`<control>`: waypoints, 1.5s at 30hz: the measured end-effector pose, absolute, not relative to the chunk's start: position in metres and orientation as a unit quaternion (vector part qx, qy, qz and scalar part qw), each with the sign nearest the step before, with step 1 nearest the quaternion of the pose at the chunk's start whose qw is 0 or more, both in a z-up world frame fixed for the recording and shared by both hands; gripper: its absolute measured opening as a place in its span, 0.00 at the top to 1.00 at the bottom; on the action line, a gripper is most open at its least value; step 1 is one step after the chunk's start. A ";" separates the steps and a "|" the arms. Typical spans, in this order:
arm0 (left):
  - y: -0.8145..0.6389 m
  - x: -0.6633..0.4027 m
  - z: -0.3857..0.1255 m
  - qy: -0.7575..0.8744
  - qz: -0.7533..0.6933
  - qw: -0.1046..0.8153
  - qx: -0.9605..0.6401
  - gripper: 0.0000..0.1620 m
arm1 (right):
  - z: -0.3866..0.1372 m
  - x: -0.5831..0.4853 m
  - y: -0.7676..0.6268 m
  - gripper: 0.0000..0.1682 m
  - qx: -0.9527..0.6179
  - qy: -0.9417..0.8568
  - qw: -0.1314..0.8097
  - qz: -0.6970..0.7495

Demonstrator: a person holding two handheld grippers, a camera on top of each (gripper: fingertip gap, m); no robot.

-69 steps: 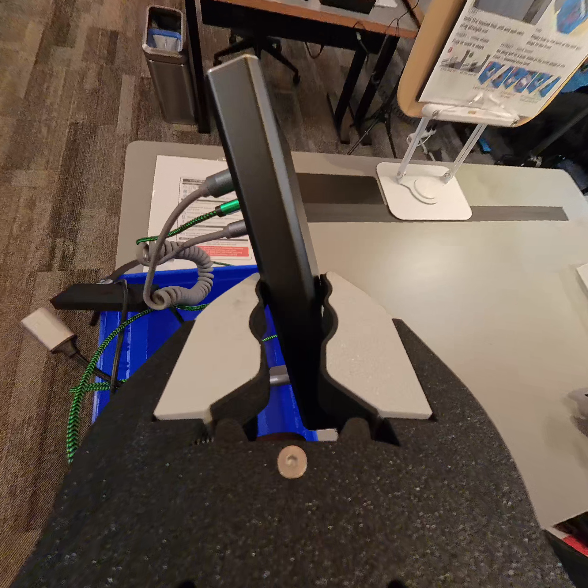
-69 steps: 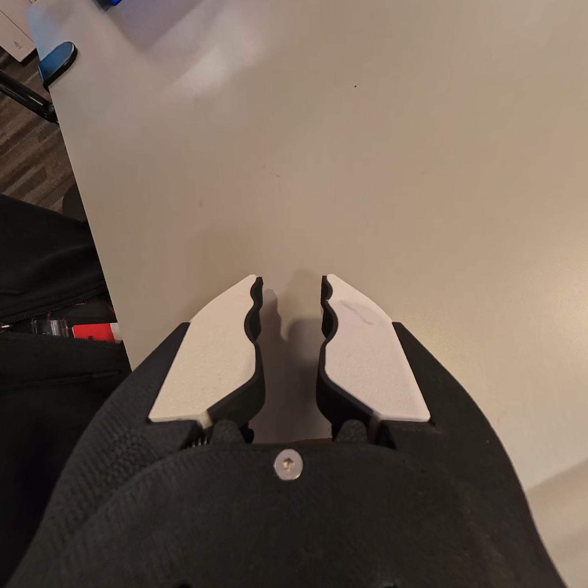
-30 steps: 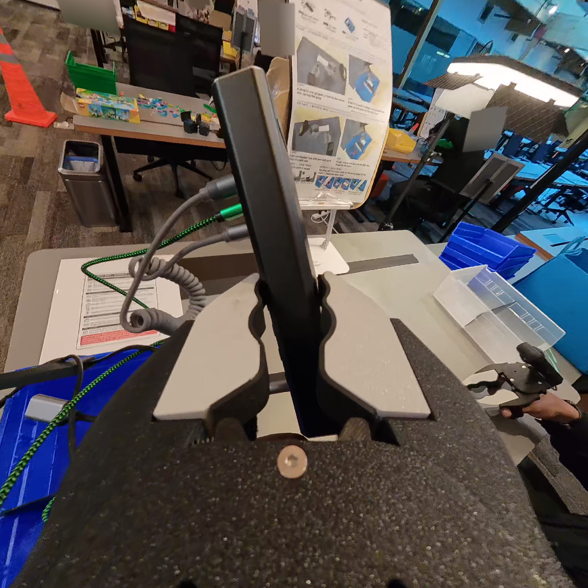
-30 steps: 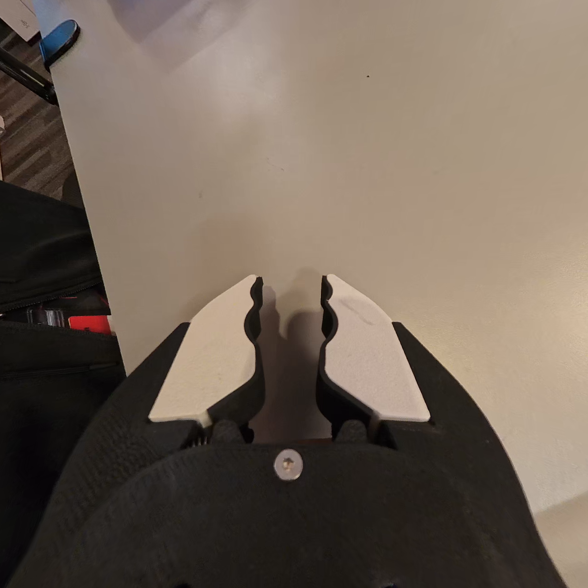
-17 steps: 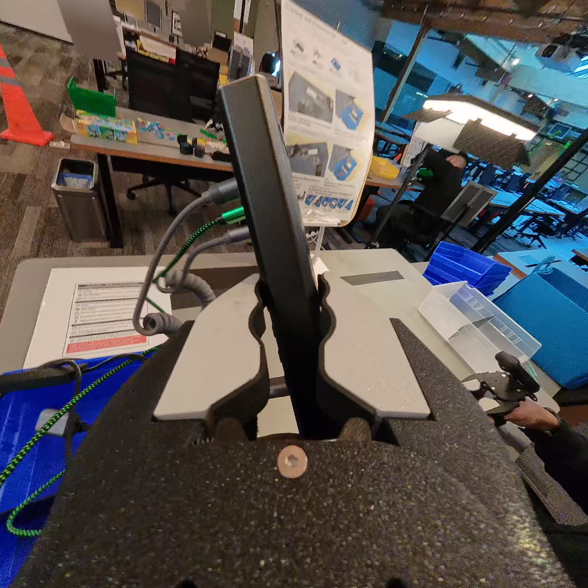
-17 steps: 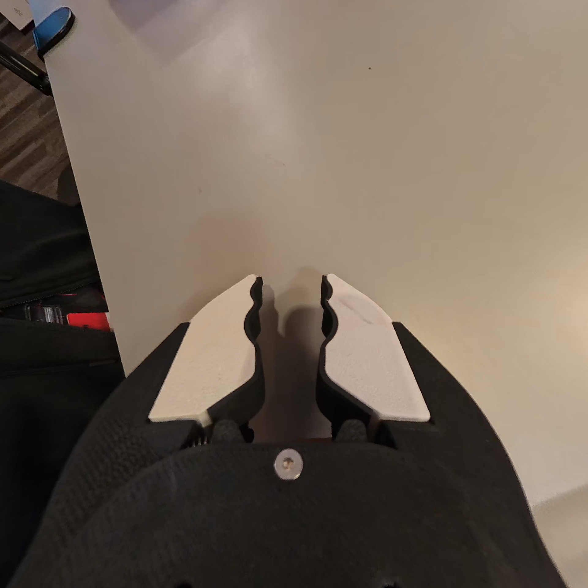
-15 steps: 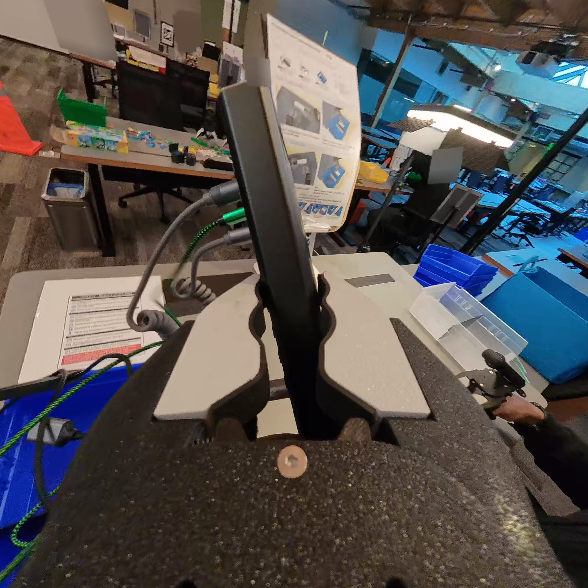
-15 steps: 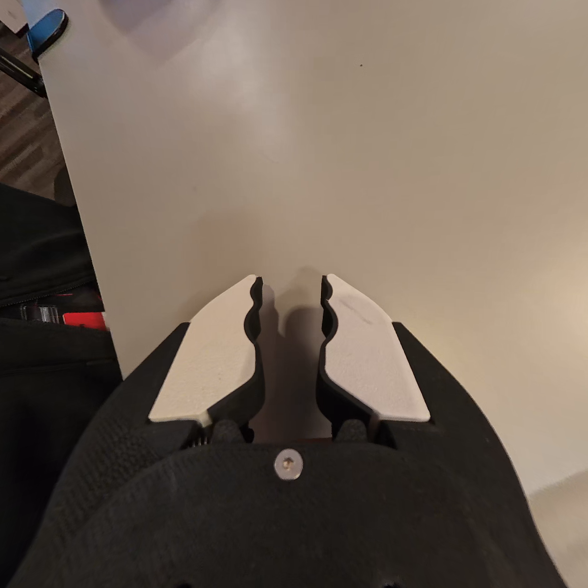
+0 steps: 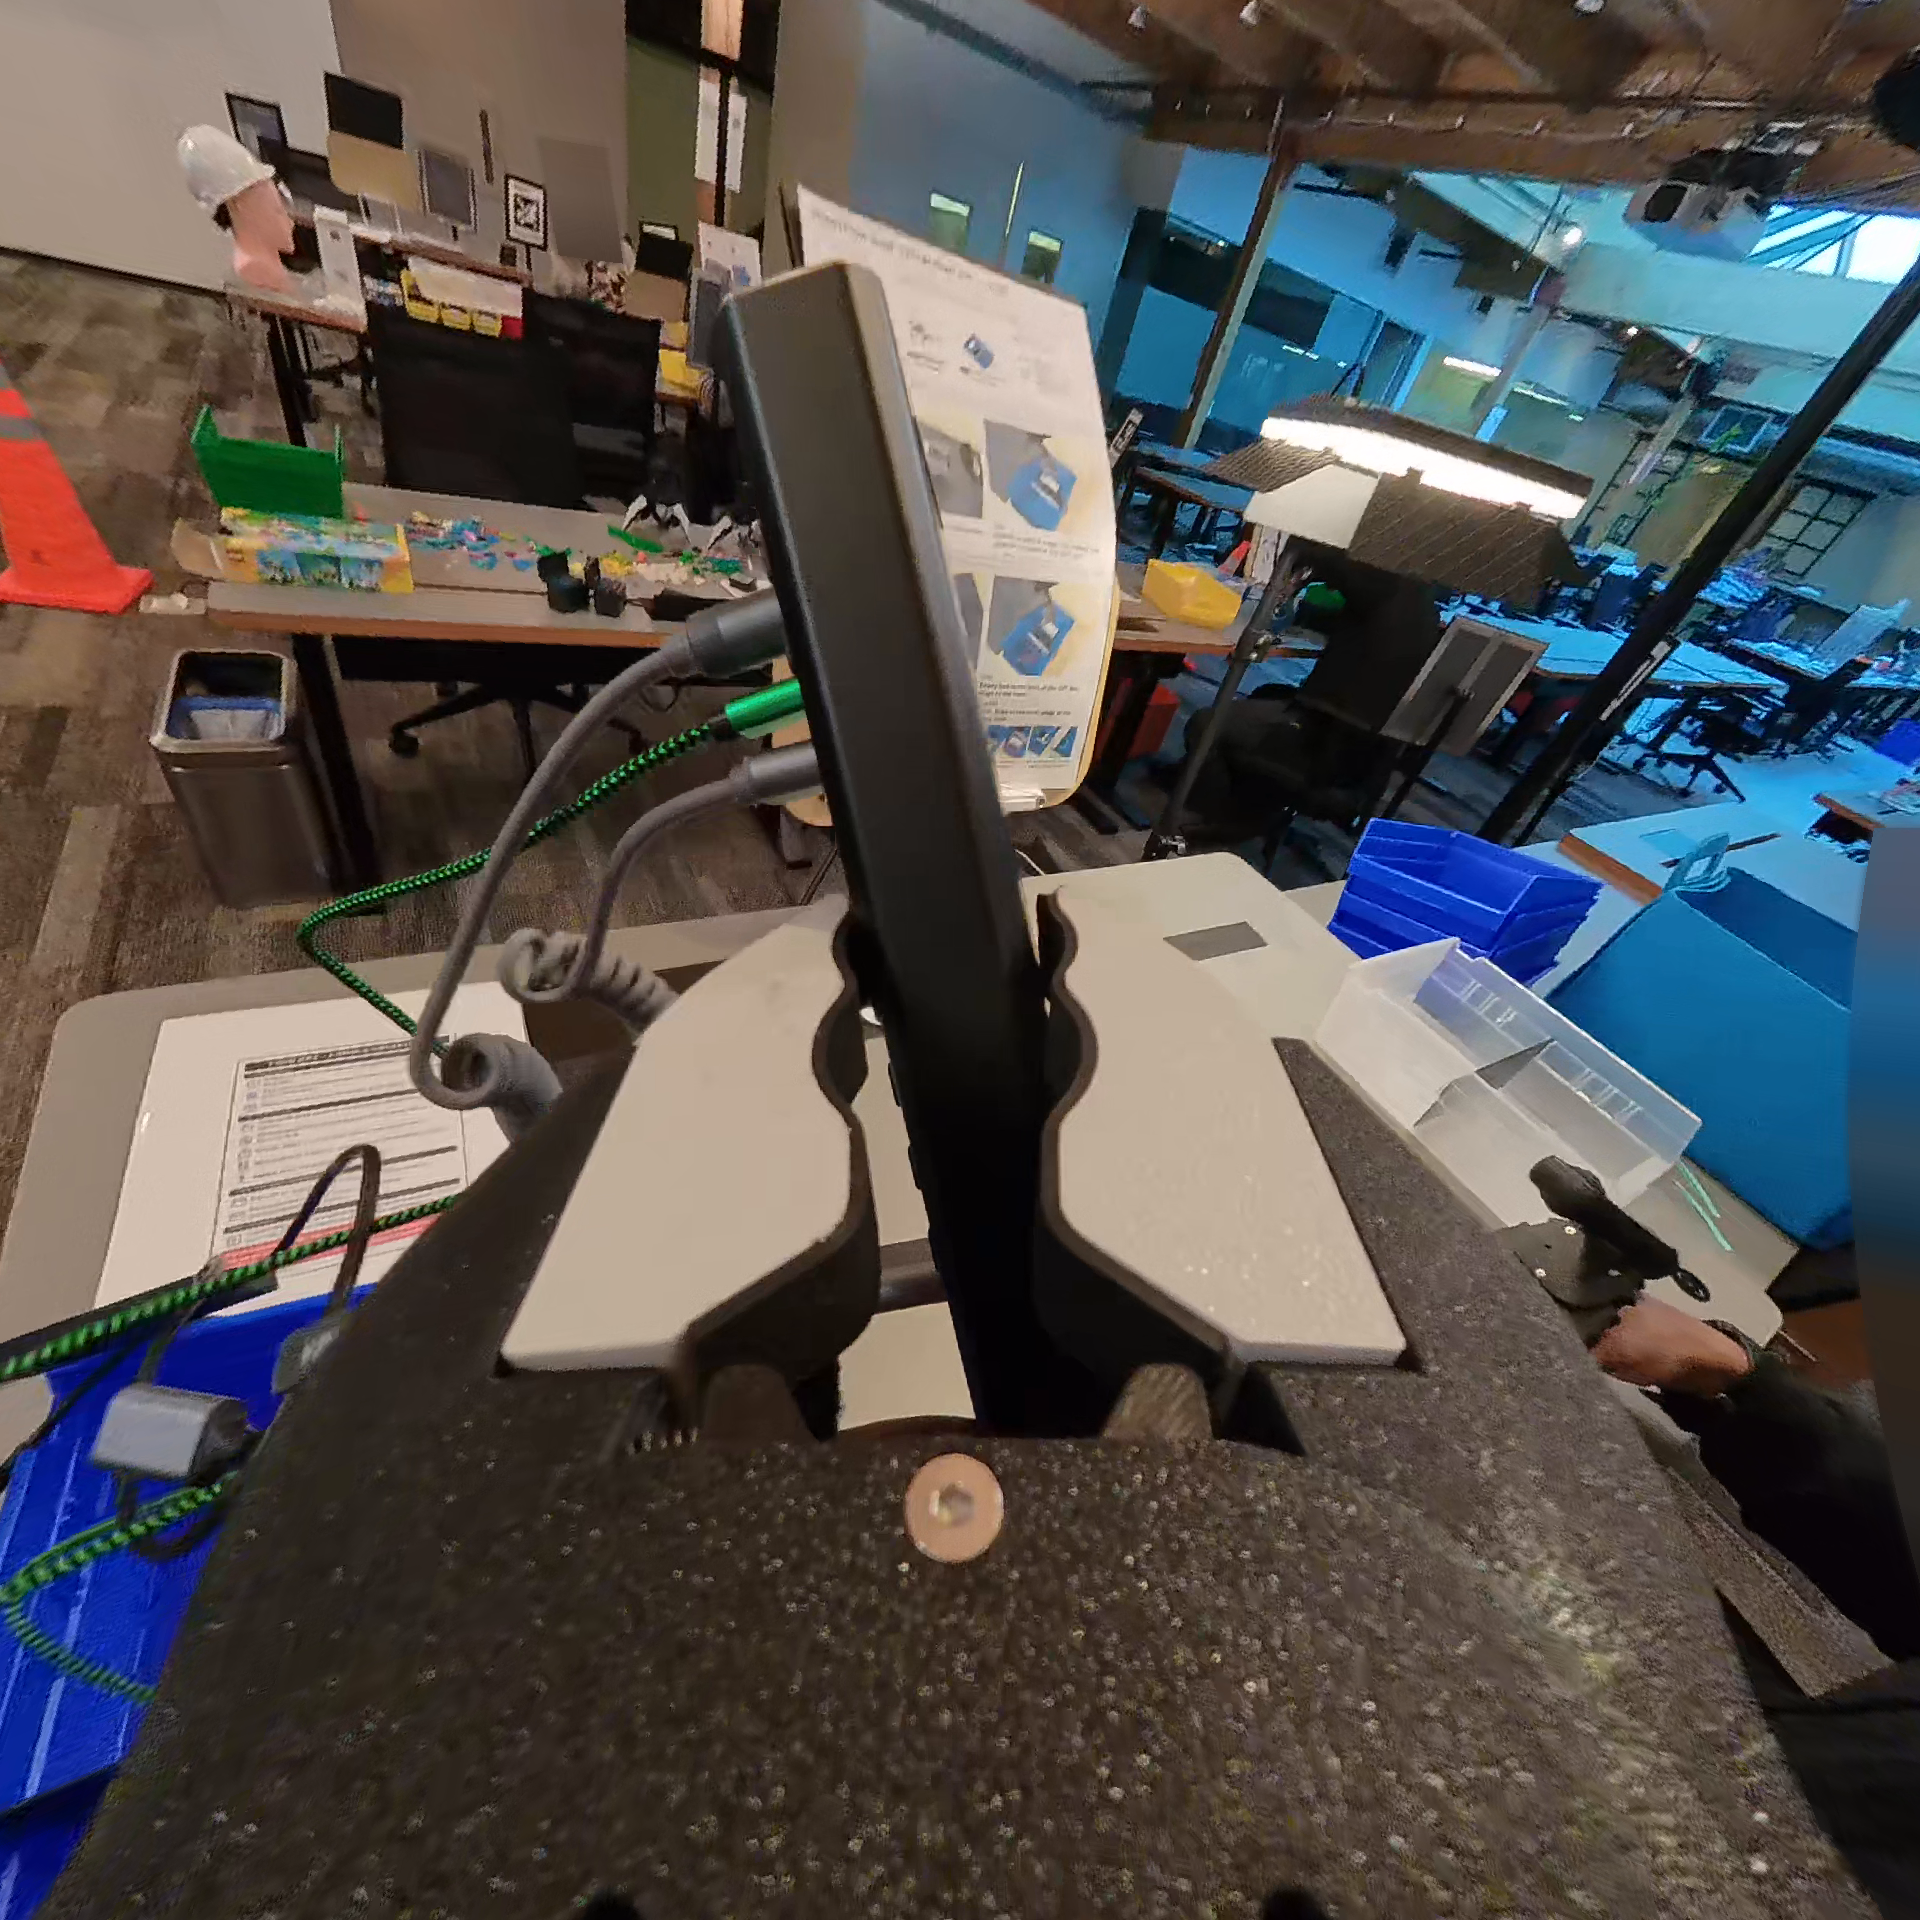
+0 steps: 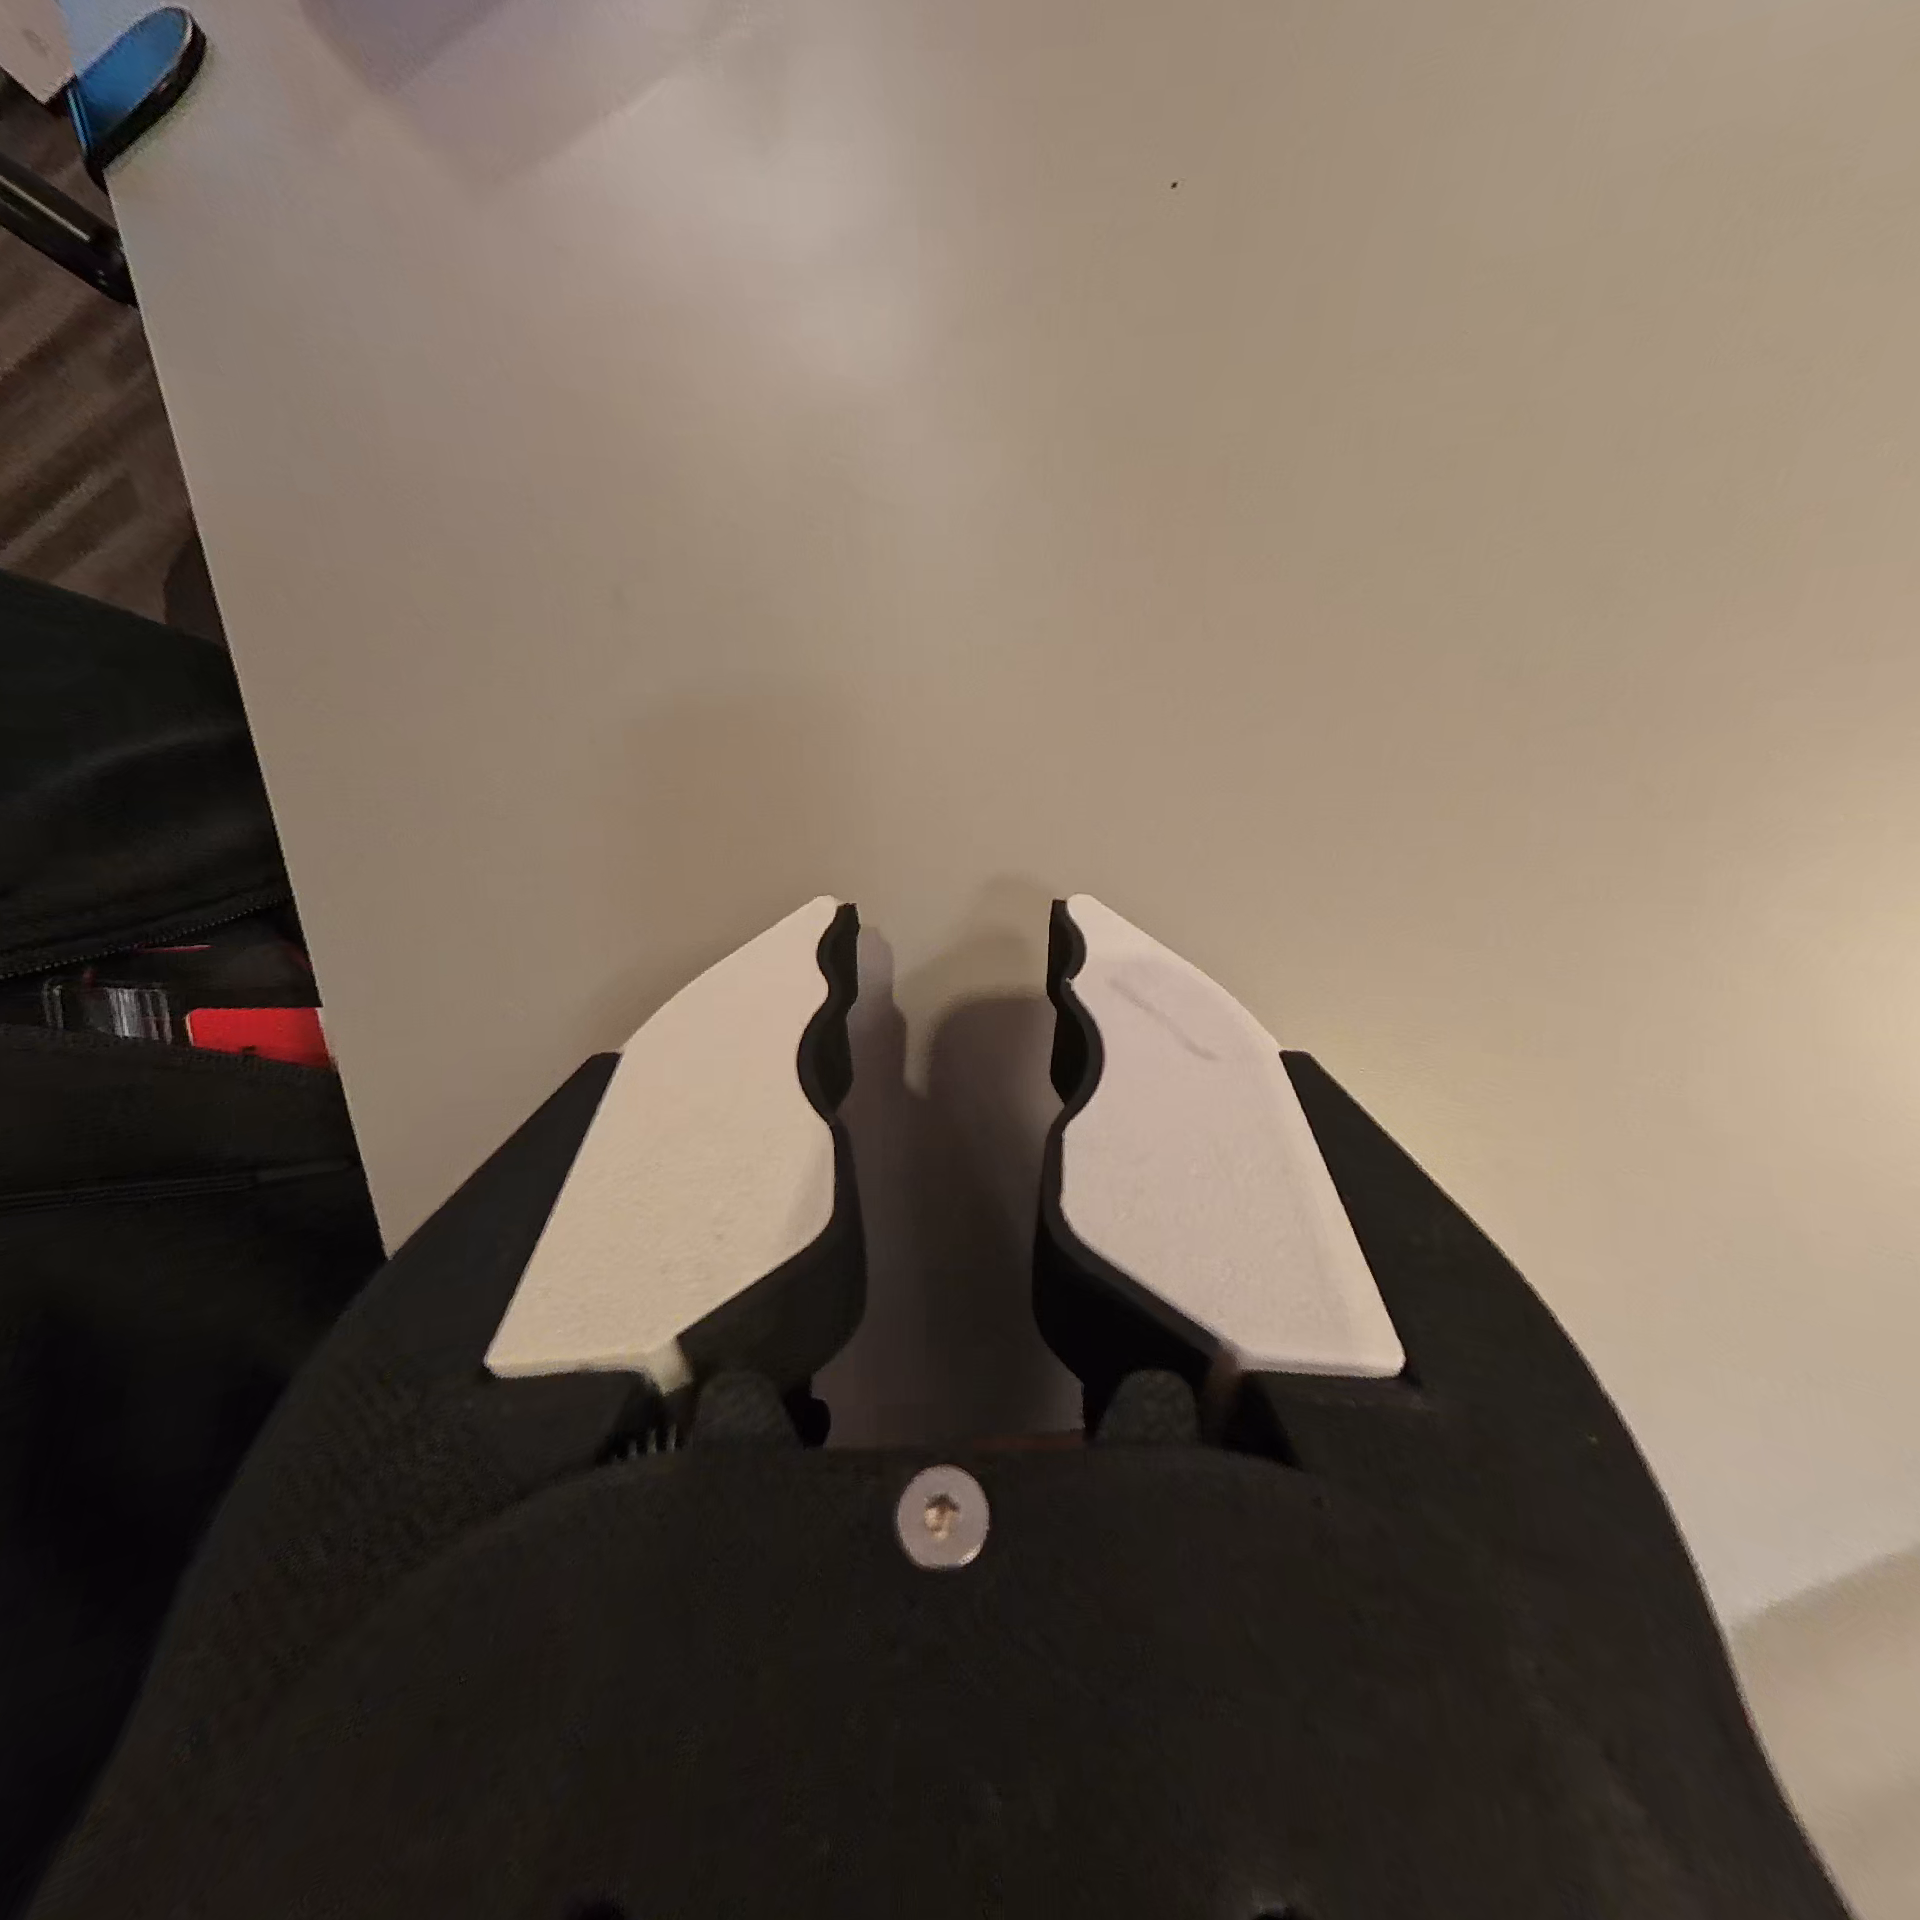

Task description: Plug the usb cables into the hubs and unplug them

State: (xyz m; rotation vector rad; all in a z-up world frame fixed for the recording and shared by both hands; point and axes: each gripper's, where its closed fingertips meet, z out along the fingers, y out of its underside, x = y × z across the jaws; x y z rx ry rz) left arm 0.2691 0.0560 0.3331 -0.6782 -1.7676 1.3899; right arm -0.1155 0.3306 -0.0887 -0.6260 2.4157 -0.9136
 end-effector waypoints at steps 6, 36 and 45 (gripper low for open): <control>0.082 0.273 0.350 -0.688 0.550 0.385 -0.276 0.81 | -0.088 -0.117 0.328 0.80 -0.228 0.880 0.242 -0.339; 0.146 0.296 0.305 -0.738 0.508 0.322 -0.305 0.81 | -0.089 -0.115 0.323 0.80 -0.238 0.878 0.243 -0.337; 0.163 0.273 0.349 -0.691 0.553 0.324 -0.334 0.81 | -0.090 -0.112 0.323 0.79 -0.245 0.878 0.240 -0.335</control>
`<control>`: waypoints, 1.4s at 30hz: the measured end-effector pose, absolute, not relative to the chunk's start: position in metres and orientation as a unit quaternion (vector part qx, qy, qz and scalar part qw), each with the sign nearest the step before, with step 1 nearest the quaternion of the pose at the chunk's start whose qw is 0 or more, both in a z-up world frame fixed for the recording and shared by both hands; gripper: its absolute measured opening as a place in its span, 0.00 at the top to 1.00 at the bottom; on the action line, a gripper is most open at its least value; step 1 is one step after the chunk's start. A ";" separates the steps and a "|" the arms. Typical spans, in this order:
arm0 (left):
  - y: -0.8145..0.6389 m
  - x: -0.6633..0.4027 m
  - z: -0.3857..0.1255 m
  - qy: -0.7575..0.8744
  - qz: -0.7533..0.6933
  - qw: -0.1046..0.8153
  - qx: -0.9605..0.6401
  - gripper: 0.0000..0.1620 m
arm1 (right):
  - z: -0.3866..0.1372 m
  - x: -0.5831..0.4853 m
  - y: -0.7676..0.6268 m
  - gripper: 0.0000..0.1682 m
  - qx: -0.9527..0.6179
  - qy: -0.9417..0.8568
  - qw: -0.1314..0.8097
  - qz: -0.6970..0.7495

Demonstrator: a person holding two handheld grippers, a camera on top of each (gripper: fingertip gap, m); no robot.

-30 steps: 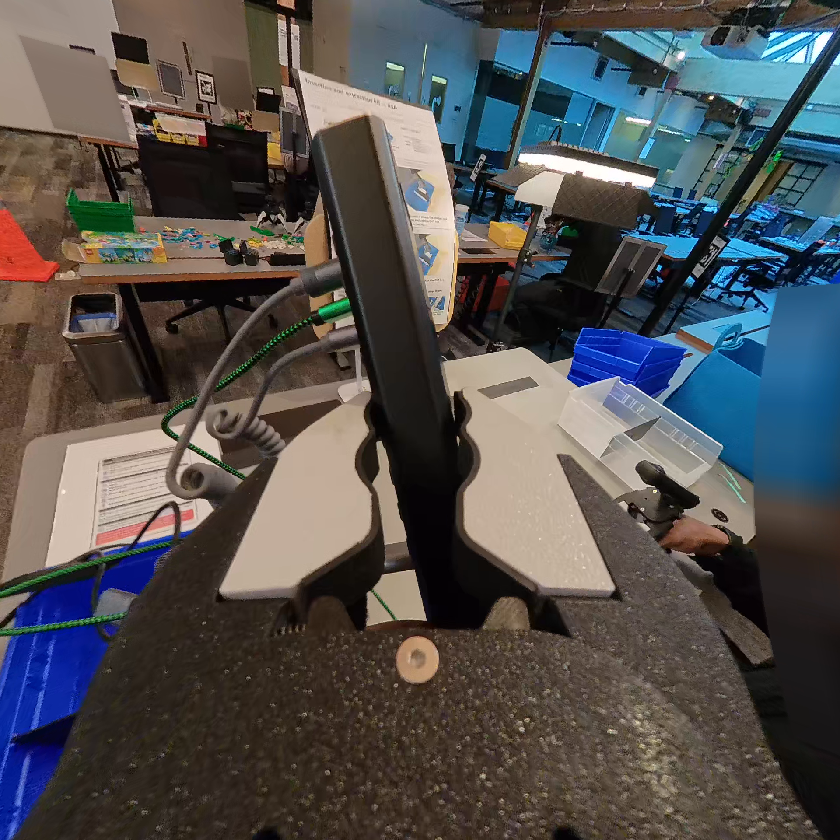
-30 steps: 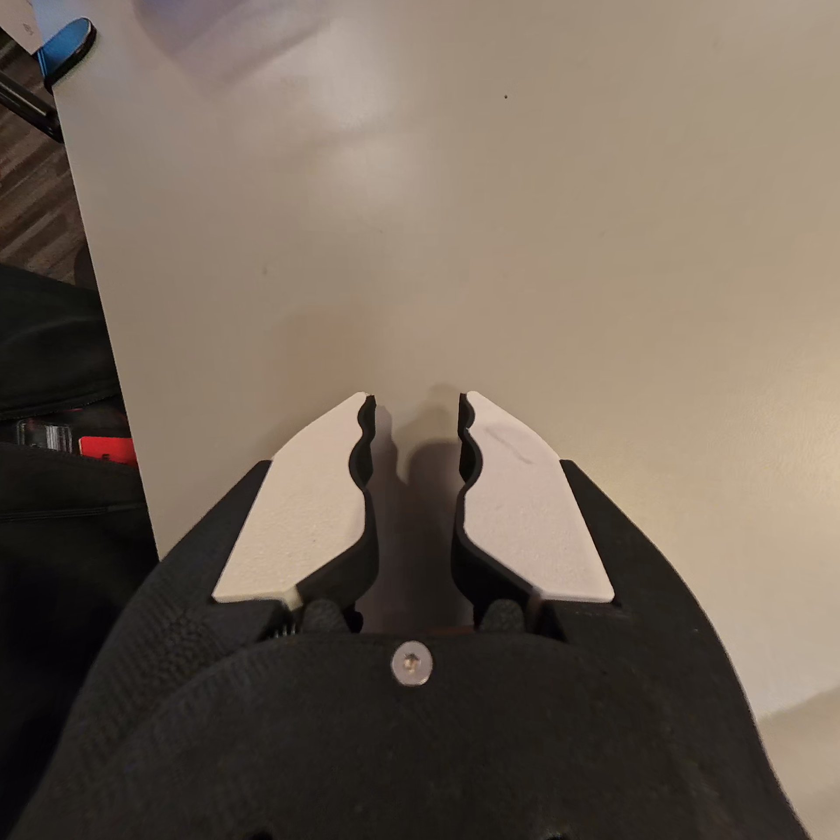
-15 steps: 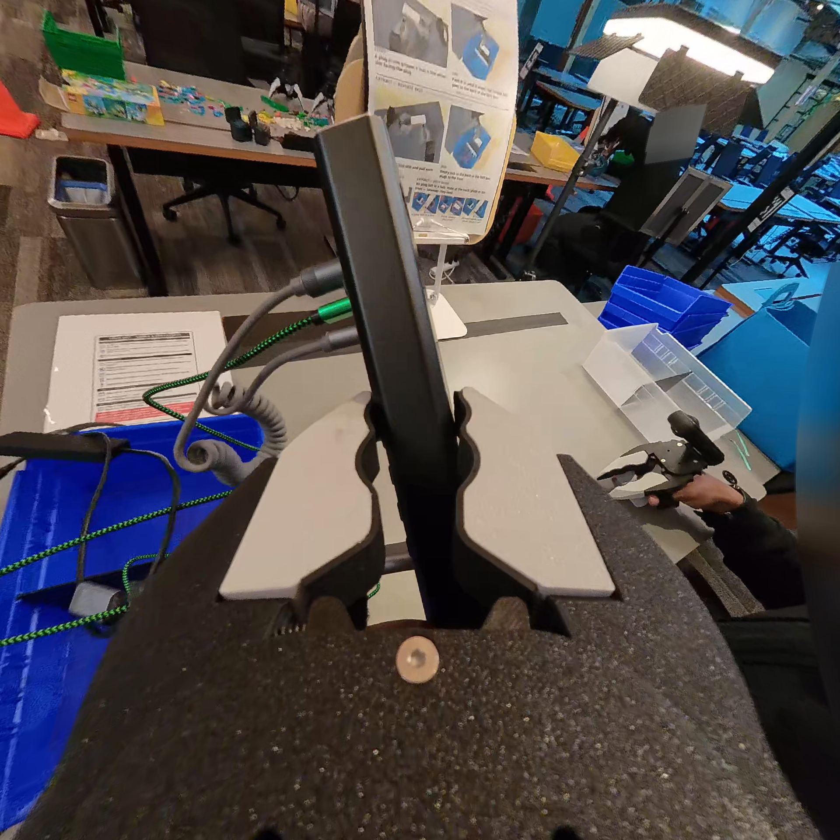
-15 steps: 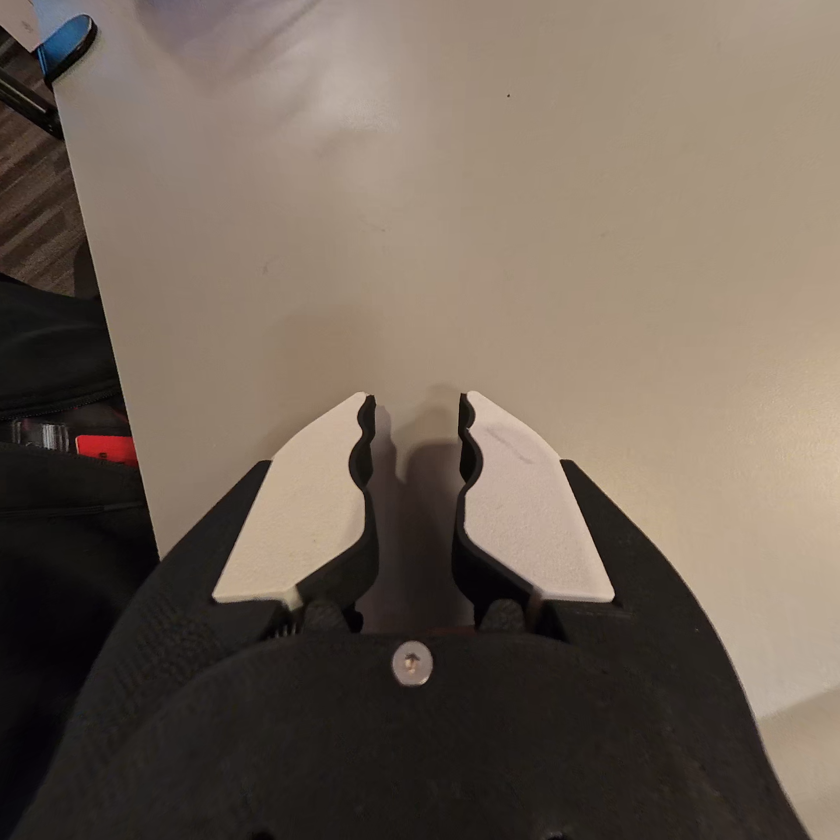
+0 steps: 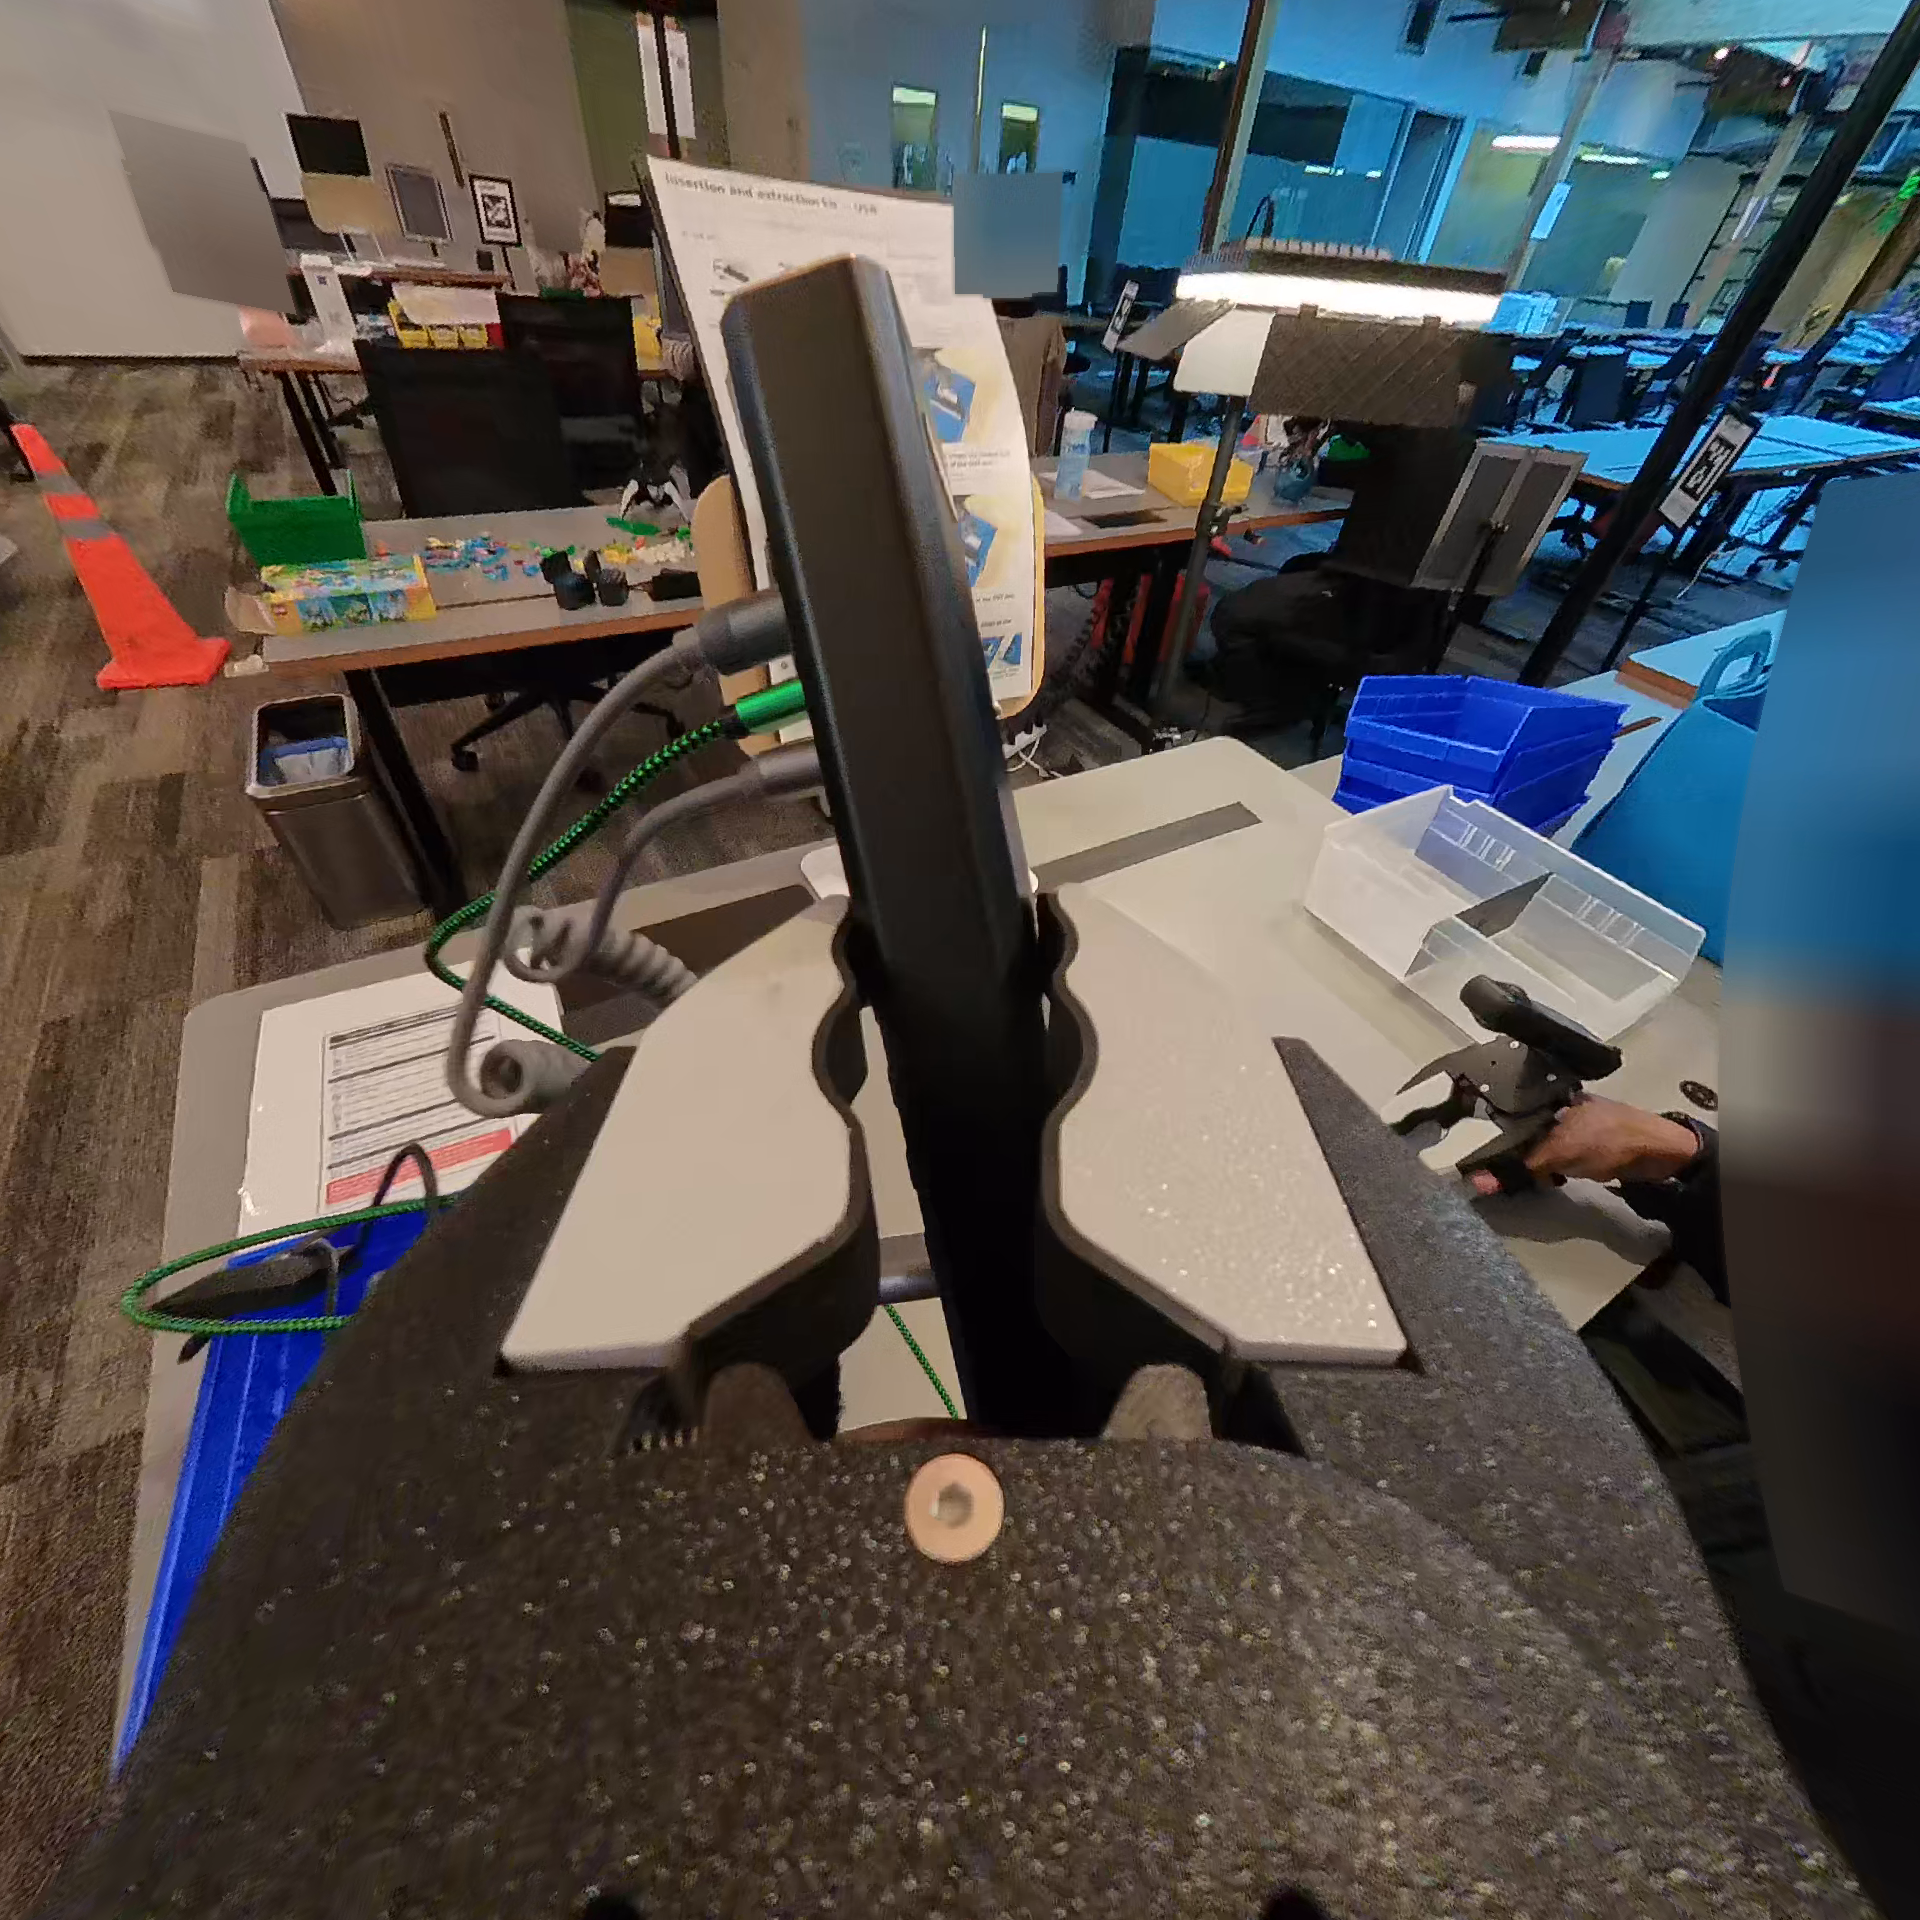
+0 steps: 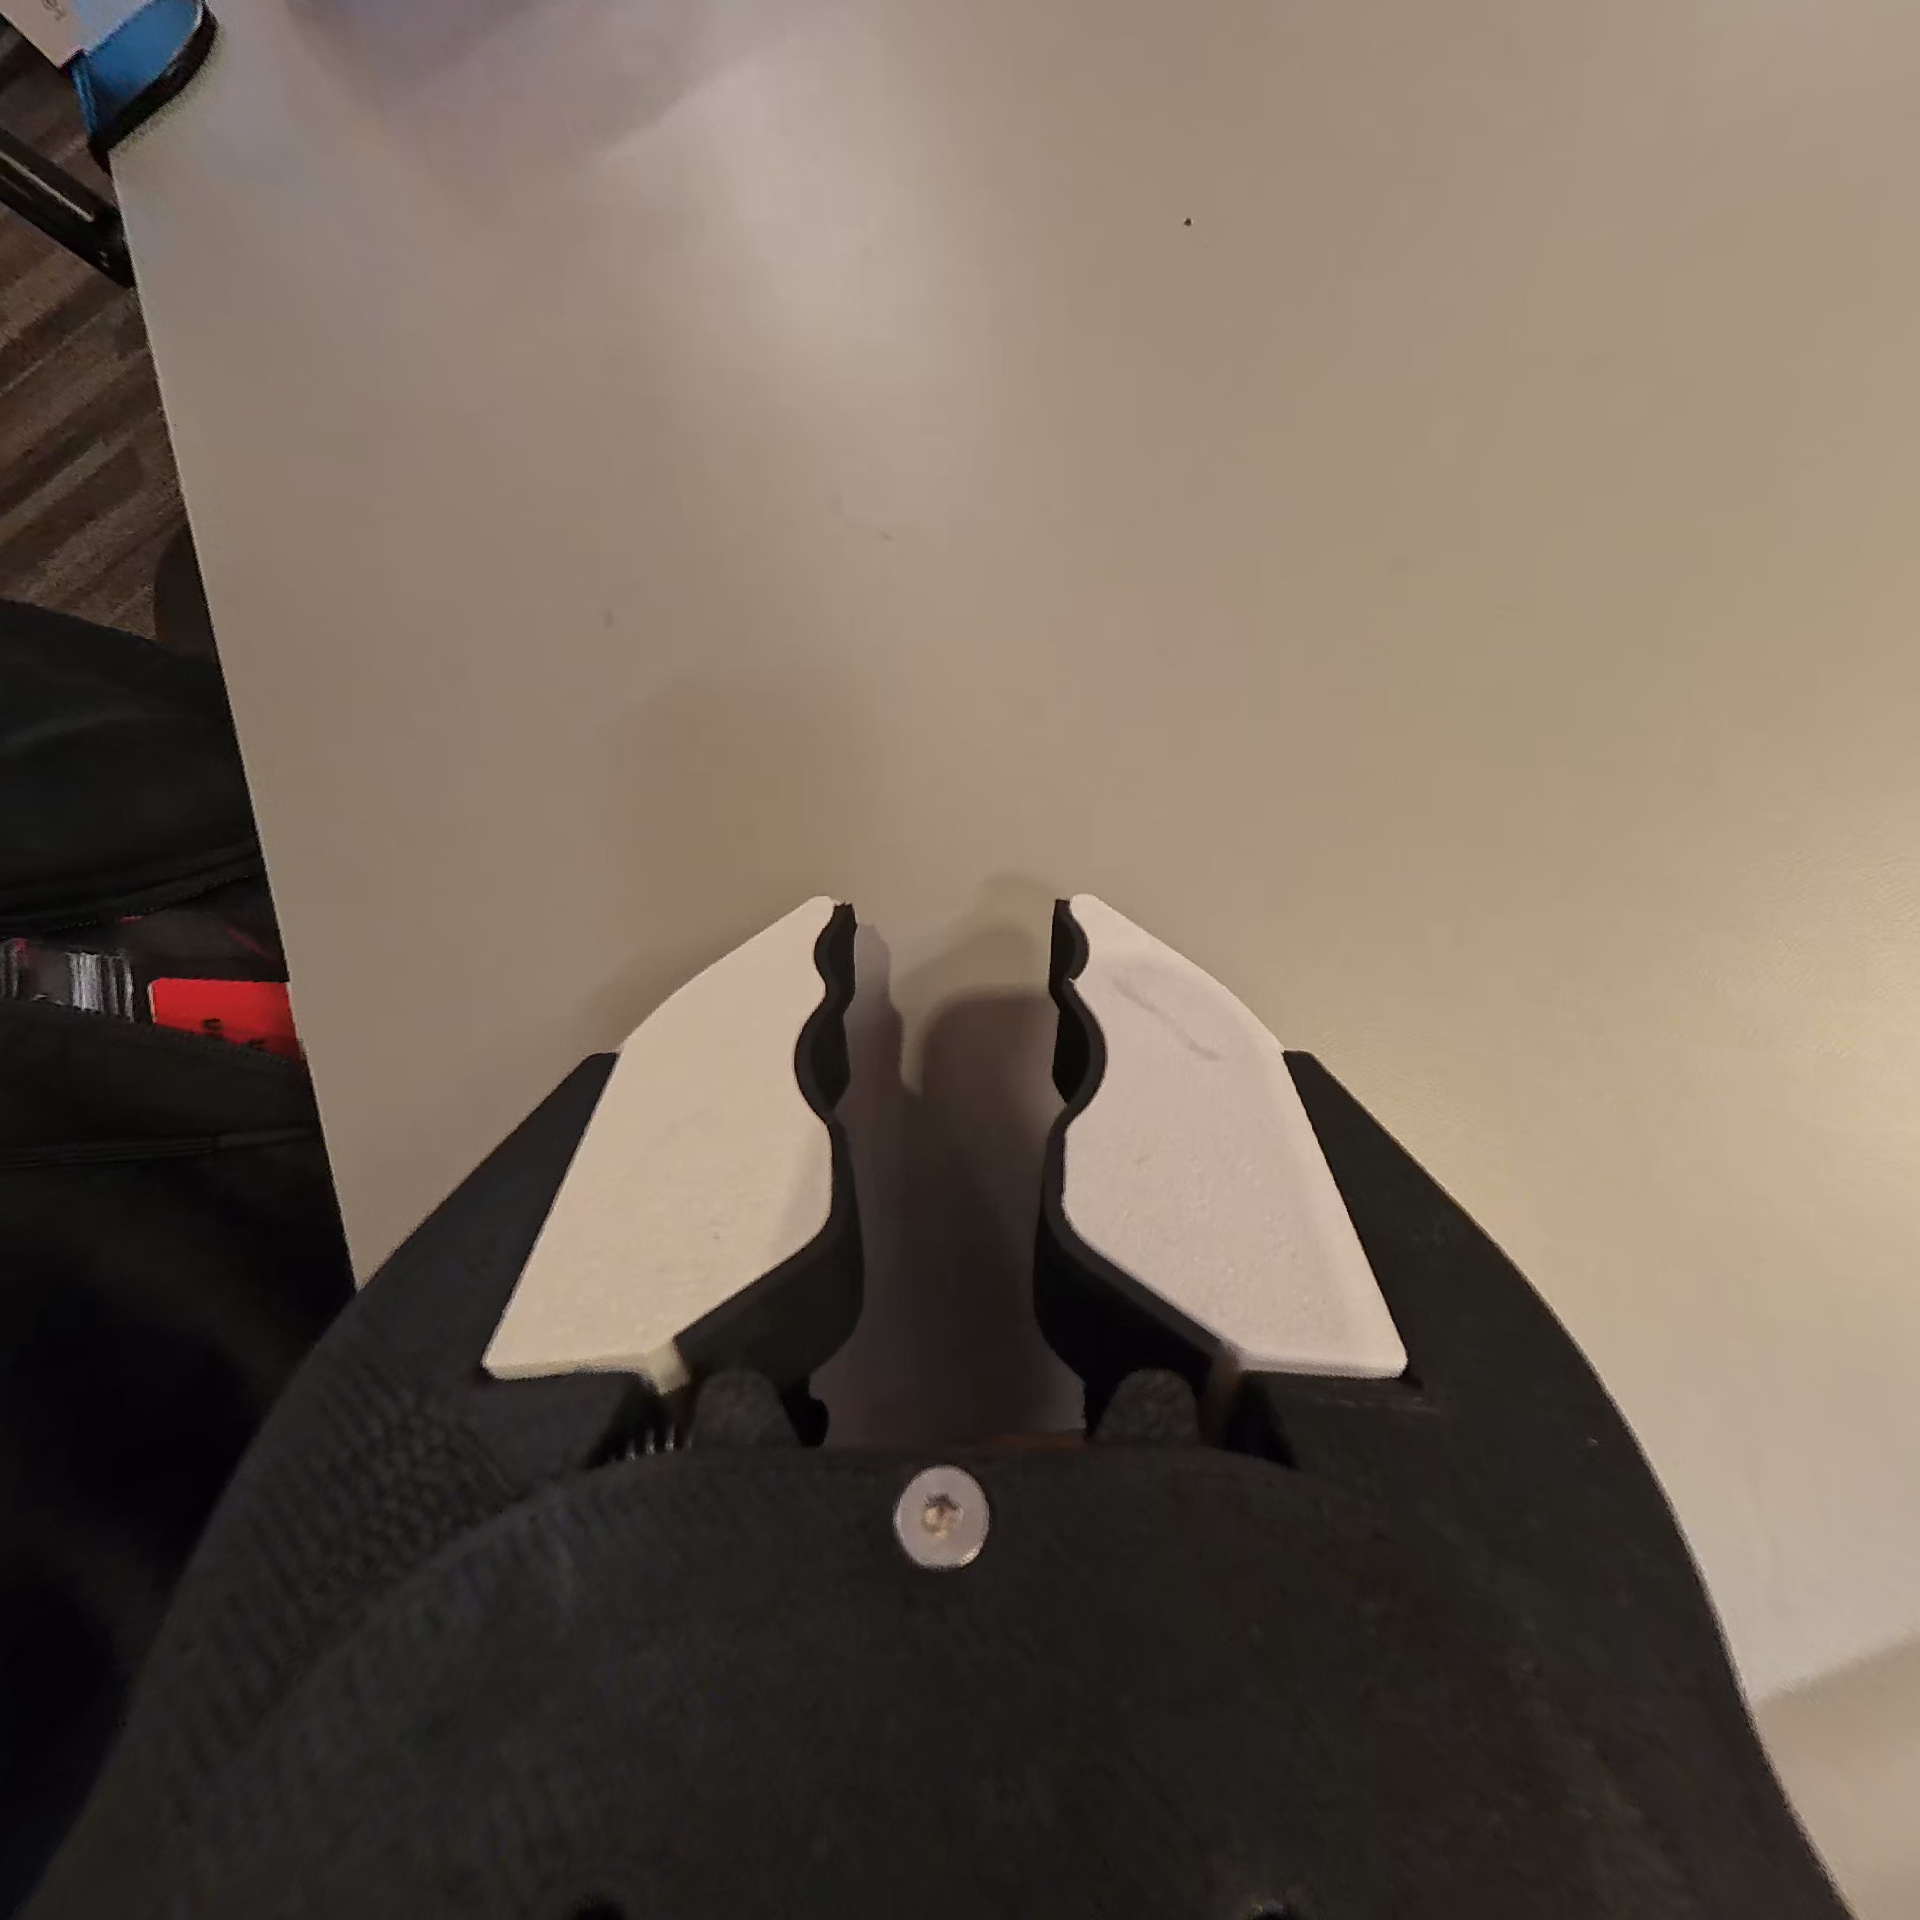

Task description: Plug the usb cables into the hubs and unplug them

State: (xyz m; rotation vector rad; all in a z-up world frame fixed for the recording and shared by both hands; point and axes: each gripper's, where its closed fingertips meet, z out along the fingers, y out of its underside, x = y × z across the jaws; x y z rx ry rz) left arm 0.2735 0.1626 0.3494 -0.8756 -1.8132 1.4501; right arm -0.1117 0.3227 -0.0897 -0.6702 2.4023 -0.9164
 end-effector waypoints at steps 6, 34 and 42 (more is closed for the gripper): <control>0.151 0.250 0.316 -0.720 0.503 0.326 -0.351 0.81 | -0.087 -0.115 0.323 0.79 -0.234 0.875 0.244 -0.347; 0.058 0.319 0.095 -0.854 0.278 0.331 -0.289 0.81 | -0.089 -0.116 0.322 0.79 -0.233 0.877 0.250 -0.339; 0.027 0.310 0.082 -0.869 0.287 0.314 -0.251 0.81 | -0.089 -0.115 0.321 0.79 -0.232 0.877 0.248 -0.340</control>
